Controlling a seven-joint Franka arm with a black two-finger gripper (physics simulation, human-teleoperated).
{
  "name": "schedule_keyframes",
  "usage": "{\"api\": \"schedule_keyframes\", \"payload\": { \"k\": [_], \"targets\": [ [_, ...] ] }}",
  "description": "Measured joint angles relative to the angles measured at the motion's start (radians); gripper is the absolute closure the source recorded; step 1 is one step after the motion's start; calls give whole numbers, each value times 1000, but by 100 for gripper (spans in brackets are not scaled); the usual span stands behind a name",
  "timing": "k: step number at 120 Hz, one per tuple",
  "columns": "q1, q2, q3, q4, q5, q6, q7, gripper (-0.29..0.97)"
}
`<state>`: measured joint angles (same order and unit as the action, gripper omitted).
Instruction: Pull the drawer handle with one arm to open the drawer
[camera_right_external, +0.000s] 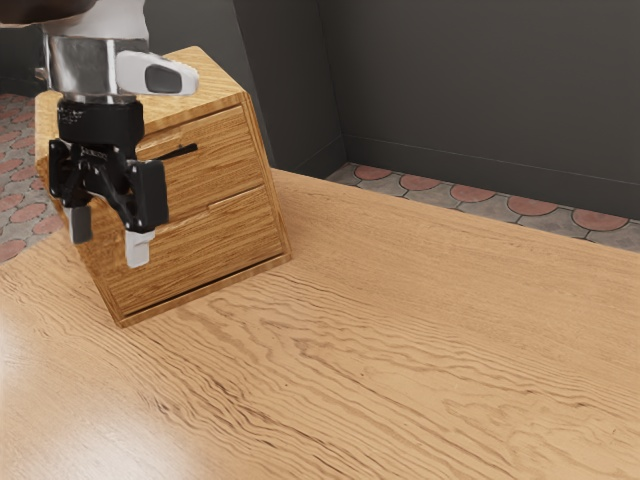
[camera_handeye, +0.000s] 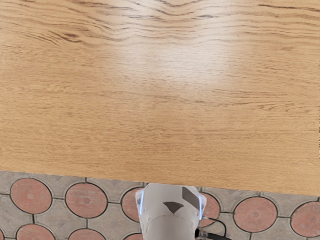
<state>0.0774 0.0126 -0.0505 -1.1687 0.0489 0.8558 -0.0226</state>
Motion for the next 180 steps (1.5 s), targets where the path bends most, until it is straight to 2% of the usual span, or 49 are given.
{"api": "schedule_keyframes", "payload": {
  "k": [14, 34, 41, 67, 80, 128, 159, 180],
  "targets": [
    [36, 17, -10, -15, 1, 181, -13, 0],
    [65, 22, -10, -17, 28, 323, -30, 0],
    [64, 21, -10, -43, 58, 388, -4, 0],
    [36, 22, 2, -156, 164, 678, 260, 0],
    [21, 30, 19, -174, 183, 767, 396, 0],
    [62, 45, 100, -221, 194, 877, 752, 0],
    [32, 61, 138, -235, 194, 913, 878, 0],
    [48, 61, 153, -235, 194, 917, 916, 0]
  ]
}}
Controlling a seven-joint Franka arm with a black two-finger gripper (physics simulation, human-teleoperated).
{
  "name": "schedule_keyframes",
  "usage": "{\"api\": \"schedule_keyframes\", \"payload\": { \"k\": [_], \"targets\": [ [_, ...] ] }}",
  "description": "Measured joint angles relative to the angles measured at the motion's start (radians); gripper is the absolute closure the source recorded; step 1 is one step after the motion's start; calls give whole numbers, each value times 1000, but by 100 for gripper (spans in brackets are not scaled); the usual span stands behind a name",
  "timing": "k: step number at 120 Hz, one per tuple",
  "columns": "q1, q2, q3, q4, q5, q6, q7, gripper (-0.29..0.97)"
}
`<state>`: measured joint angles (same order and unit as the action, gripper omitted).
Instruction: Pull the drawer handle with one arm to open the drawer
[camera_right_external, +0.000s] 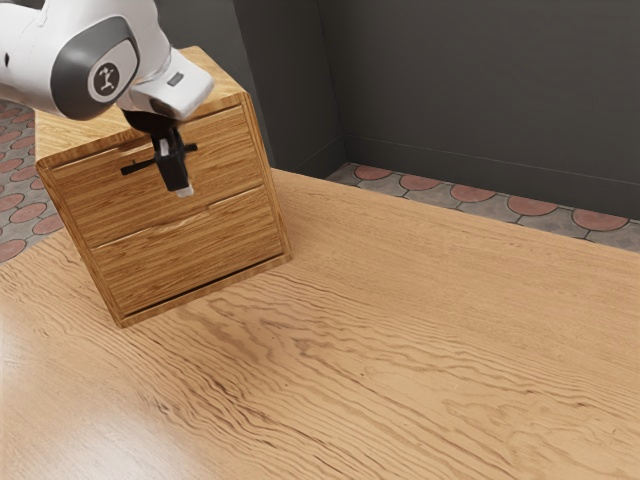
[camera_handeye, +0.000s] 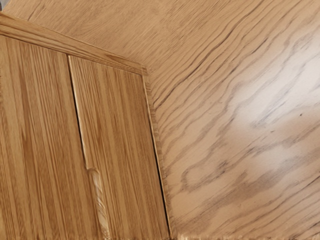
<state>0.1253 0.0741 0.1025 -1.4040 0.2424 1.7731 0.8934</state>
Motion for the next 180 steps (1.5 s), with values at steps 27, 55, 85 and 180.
{"api": "schedule_keyframes", "payload": {
  "k": [27, 55, 85, 180],
  "targets": [
    [-4, 4, 16, -1, 0, 10, -17, 0],
    [-5, 26, 29, -15, 72, 42, -106, 0],
    [-6, 47, 35, -17, 129, 75, -194, 0],
    [-21, 38, 35, -86, 187, 155, -325, 0]
  ]
}}
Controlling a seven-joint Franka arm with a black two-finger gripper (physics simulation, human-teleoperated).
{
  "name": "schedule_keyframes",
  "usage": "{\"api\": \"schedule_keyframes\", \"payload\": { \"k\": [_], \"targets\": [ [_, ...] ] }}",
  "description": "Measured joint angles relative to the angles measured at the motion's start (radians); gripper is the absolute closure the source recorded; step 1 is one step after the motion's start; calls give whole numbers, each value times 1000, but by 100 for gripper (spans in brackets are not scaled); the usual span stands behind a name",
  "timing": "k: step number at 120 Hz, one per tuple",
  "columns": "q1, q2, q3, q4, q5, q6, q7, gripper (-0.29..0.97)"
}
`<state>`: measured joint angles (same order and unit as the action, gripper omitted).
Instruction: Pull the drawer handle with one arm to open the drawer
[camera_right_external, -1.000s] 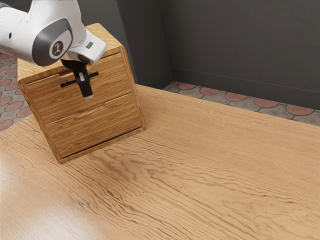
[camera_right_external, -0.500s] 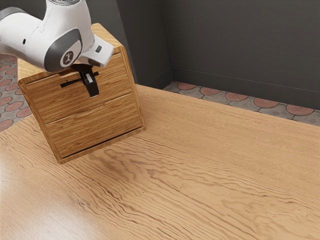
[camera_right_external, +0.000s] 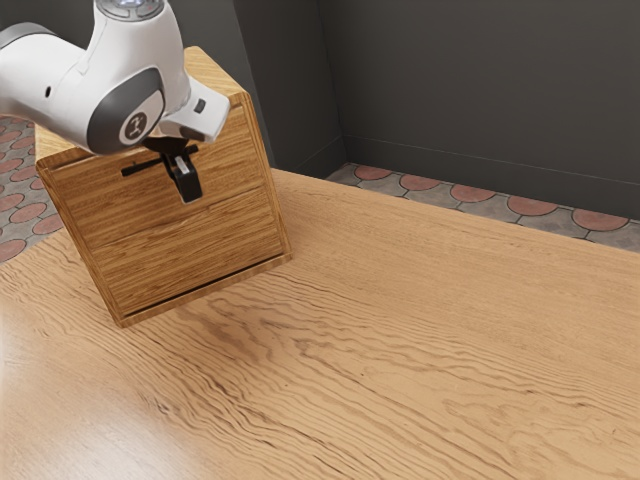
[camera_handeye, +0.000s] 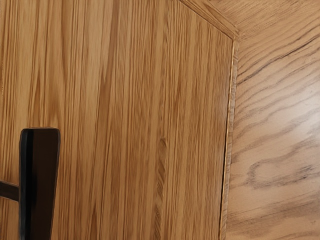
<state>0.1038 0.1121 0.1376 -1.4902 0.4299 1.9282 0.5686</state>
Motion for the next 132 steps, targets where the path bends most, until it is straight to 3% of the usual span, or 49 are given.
{"api": "schedule_keyframes", "payload": {
  "k": [26, 90, 118, 132],
  "targets": [
    [5, -3, 0, -11, 1, 5, -15, 0],
    [4, -30, 1, -26, 5, 13, -33, 41],
    [3, -45, 0, -47, 4, 25, -36, 54],
    [-6, -62, 1, -69, 5, 26, -38, 54]
  ]
}}
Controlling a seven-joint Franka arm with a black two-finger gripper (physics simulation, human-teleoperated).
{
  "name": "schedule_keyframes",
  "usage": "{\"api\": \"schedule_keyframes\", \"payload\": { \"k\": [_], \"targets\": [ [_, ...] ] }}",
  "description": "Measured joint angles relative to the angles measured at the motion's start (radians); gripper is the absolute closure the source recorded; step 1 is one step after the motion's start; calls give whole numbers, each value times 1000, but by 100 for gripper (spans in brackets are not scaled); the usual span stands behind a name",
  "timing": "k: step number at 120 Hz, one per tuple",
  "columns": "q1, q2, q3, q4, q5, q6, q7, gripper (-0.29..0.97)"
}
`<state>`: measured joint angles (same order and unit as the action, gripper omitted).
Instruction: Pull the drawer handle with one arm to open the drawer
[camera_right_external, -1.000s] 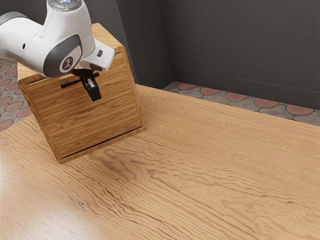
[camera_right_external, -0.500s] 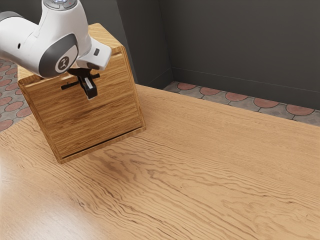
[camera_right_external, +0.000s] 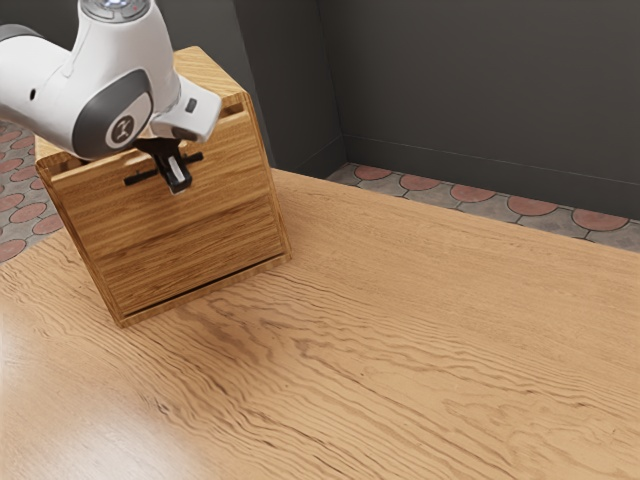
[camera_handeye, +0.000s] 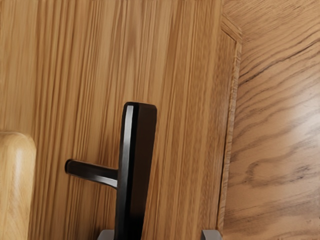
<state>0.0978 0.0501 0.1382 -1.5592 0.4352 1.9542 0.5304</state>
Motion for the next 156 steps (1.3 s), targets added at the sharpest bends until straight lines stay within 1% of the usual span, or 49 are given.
{"api": "schedule_keyframes", "payload": {
  "k": [24, 46, 74, 133, 156],
  "targets": [
    [-6, -21, -5, -21, -1, -1, -2, 58],
    [-2, -45, -24, -53, 0, -1, -5, 57],
    [2, -89, -51, -99, 0, -3, -10, 63],
    [7, -171, -108, -195, 1, -2, -30, 65],
    [9, -221, -139, -236, 0, -4, -40, 65]
  ]
}}
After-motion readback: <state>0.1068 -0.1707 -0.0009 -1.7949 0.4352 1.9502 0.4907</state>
